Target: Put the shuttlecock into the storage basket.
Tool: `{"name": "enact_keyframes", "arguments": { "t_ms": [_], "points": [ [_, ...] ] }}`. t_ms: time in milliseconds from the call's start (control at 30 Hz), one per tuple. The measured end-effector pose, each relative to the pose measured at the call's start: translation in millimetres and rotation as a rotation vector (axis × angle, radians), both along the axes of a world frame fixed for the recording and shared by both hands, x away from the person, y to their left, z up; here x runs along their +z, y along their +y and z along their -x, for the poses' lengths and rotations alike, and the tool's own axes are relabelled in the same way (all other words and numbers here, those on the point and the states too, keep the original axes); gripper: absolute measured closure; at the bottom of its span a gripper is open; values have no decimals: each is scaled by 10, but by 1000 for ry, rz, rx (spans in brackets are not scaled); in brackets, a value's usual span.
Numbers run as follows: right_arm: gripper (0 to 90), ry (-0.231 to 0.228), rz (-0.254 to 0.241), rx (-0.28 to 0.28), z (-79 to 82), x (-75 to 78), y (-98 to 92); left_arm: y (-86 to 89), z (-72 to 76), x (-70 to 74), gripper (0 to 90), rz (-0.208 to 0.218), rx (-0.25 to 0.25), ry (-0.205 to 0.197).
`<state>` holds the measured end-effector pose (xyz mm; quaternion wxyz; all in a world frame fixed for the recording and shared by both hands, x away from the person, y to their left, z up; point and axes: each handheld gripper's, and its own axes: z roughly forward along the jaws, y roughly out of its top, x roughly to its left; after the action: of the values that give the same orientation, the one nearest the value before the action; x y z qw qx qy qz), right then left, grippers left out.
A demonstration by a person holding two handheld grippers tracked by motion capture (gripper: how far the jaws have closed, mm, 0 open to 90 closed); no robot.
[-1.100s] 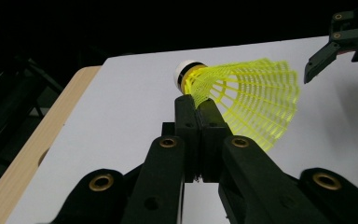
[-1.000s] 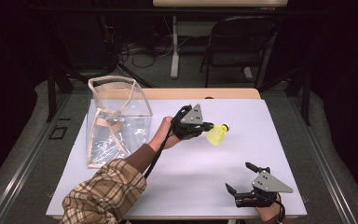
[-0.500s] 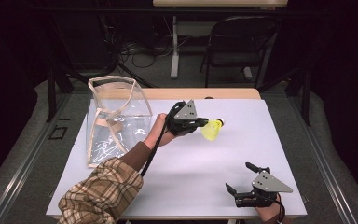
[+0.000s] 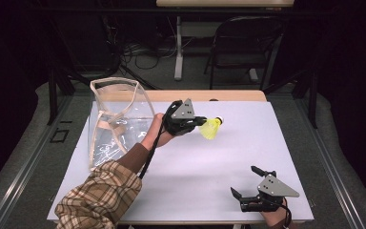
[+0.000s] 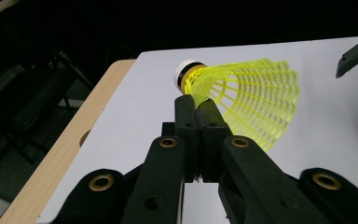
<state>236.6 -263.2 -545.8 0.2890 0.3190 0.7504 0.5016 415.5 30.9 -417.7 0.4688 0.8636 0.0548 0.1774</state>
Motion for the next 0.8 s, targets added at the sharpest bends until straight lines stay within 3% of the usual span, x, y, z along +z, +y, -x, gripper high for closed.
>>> {"name": "enact_keyframes", "arguments": {
  "t_ms": [800],
  "points": [
    [0,3,5,0,-1,-1,4,328,-87,71,893,20,84,-7]
  ]
}}
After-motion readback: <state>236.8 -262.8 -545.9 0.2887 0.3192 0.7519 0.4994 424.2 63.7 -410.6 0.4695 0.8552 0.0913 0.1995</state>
